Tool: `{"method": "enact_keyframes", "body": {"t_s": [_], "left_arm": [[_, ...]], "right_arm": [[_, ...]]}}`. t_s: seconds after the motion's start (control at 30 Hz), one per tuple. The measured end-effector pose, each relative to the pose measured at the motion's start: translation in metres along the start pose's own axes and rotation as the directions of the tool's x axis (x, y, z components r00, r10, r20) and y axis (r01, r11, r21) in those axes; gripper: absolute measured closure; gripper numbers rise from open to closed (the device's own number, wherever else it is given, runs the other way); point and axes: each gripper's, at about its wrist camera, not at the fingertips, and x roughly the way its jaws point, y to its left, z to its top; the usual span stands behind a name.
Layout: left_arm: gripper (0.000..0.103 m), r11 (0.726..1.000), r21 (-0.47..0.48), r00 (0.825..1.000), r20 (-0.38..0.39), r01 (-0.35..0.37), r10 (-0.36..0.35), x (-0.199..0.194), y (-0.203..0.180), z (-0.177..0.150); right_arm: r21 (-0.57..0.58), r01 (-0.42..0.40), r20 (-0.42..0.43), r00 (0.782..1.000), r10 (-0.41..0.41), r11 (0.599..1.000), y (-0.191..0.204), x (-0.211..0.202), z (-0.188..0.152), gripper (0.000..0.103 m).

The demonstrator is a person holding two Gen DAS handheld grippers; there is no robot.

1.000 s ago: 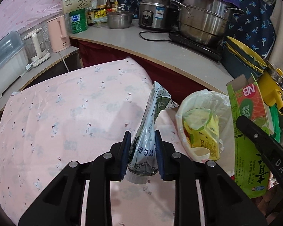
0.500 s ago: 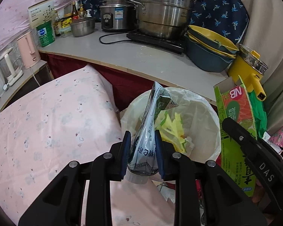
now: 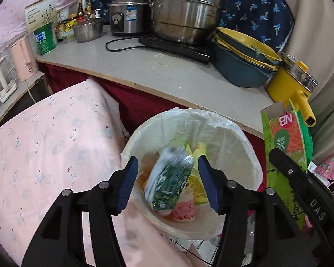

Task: Collect trash
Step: 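Carry the carton and NB box over the bin and open both grippers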

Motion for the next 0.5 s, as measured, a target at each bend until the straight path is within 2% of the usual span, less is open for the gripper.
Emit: {"method": "enact_keyframes", "body": {"t_s": [0.37,0.5], "left_arm": [[0.049,0.997,-0.019,0.997,0.016,-0.069,0.069,-0.006,0.029,-0.007],[0.042,0.995,-0.020,0.995,0.031,-0.093,0.094,-0.009,0.036,-0.009]], "right_arm": [[-0.056,-0.030,-0.013,0.999,0.029,0.998,0.028,0.023,0.008,0.083],[-0.088,-0.024,-0.013,1.000,0.023,0.996,0.041,0.029,0.008,0.080]]}}
